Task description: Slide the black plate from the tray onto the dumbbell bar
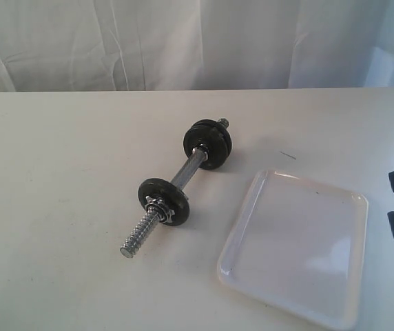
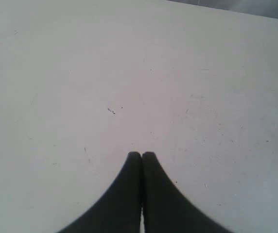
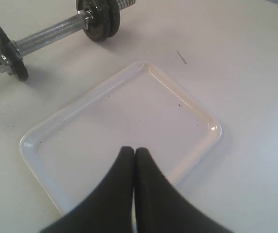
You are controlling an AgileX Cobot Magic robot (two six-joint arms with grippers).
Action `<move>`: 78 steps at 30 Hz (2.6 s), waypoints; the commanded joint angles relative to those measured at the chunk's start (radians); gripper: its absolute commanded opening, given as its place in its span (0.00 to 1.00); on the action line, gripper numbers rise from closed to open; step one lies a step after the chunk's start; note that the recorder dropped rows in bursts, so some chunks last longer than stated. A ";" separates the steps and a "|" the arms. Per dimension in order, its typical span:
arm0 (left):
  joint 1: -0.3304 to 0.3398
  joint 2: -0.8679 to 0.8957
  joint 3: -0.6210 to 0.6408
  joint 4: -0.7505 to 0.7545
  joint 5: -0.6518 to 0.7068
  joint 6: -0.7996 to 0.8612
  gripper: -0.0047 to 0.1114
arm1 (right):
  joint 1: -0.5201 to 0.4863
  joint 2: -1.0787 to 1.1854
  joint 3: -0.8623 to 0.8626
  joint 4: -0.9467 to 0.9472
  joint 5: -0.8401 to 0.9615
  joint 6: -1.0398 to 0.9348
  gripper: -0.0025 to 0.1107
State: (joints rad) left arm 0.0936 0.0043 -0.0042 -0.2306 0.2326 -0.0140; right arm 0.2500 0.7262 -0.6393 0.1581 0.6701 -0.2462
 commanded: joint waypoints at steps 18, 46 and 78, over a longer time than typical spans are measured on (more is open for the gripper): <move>0.005 -0.004 0.004 0.000 0.002 -0.008 0.04 | -0.002 -0.489 0.409 -0.069 -0.323 0.020 0.02; 0.005 -0.004 0.004 0.000 0.002 -0.008 0.04 | -0.142 -0.726 0.639 -0.122 -0.323 0.270 0.02; 0.005 -0.004 0.004 0.000 0.002 -0.008 0.04 | -0.142 -0.726 0.639 -0.122 -0.321 0.273 0.02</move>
State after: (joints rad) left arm 0.0936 0.0043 -0.0042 -0.2269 0.2360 -0.0140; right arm 0.1124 0.0057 -0.0054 0.0431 0.3640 0.0226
